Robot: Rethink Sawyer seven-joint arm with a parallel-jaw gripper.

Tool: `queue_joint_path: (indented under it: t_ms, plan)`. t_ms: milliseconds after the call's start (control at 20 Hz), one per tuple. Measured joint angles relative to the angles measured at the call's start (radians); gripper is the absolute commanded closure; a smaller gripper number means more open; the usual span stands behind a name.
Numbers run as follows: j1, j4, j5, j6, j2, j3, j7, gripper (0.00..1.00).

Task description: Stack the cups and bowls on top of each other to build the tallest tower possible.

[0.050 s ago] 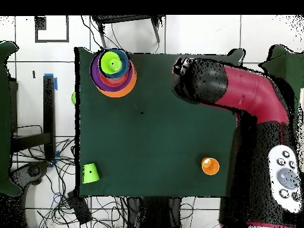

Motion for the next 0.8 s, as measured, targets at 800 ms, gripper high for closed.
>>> queue_joint_path:
  t_ms: [800]
  plan:
    - [-0.253,0.365,-0.118,-0.210,-0.078,0.085,0.000,0.00]
